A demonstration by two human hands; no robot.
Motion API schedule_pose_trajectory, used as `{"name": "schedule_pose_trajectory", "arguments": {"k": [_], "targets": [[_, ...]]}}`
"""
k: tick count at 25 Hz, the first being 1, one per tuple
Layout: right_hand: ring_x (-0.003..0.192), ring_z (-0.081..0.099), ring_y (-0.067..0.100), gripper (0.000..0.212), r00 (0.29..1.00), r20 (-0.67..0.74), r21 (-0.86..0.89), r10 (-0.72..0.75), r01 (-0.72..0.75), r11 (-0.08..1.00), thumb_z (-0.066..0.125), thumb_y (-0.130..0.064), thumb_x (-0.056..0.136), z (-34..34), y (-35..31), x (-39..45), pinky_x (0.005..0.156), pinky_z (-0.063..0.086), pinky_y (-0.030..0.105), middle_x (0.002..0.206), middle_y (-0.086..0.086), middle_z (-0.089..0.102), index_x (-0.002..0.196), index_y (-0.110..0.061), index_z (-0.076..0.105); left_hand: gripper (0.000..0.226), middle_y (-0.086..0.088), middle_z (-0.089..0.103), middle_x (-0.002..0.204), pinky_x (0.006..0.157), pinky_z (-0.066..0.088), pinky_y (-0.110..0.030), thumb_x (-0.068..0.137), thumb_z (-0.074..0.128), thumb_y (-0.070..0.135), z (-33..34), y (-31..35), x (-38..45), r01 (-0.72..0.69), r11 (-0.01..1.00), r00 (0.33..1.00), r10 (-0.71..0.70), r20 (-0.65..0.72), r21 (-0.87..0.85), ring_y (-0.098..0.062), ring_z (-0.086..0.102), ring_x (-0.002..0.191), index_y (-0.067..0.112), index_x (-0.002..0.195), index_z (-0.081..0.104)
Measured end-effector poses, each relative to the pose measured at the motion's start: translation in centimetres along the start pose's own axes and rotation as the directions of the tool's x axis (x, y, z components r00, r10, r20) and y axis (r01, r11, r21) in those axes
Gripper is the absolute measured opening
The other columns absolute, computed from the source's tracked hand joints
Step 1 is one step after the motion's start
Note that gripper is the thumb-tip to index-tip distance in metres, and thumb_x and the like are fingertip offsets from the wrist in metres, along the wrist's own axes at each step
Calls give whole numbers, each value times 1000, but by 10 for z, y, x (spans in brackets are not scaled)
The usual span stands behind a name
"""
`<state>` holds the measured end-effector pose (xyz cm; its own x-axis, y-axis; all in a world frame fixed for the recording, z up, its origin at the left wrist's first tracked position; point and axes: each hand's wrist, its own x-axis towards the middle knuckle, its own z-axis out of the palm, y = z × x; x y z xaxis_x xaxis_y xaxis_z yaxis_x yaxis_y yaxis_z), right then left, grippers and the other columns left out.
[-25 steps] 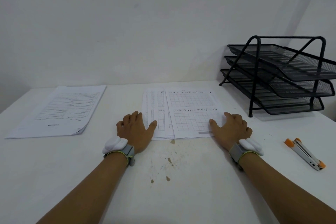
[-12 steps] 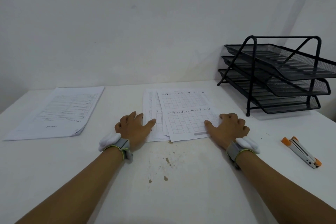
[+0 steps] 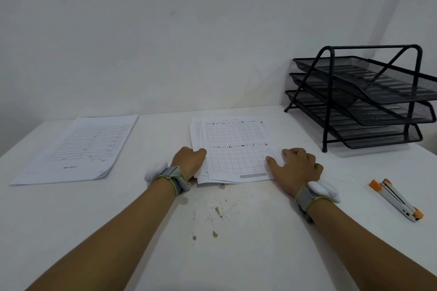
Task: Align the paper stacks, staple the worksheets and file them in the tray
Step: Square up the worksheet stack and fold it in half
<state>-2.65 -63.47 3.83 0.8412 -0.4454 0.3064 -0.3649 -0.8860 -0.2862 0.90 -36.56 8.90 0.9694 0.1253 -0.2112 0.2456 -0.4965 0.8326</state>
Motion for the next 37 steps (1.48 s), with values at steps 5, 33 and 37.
{"name": "schedule_pose_trajectory", "arguments": {"k": [5, 33, 37], "targets": [[123, 43, 24, 76, 999, 40, 12, -14, 14, 1000, 30, -79, 70, -2, 1, -1, 97, 29, 42, 134, -6, 51, 128, -40, 59, 20, -1, 61, 96, 75, 45, -28, 96, 50, 36, -5, -13, 8, -76, 997, 996, 77, 39, -9, -23, 58, 86, 18, 97, 59], [130, 49, 24, 65, 976, 157, 210, -148, 113, 971, 40, -72, 84, -31, -12, -20, 107, 33, 46, 136, -11, 60, 137, -35, 53, 35, 1, 64, 121, 81, 49, -23, 94, 51, 10, -26, -29, -18, -241, 945, 946, 280, 161, -223, -13, 62, 101, 23, 127, 53], [117, 59, 18, 56, 936, 344, 729, -78, -214, 650, 58, -49, 93, -57, -27, -18, 108, 42, 40, 124, -9, 64, 141, -21, 52, 35, 6, 65, 119, 83, 51, -21, 95, 50, 7, -36, -28, -35, -285, 884, 933, 344, 102, -372, -8, 63, 103, 26, 124, 54]]}}
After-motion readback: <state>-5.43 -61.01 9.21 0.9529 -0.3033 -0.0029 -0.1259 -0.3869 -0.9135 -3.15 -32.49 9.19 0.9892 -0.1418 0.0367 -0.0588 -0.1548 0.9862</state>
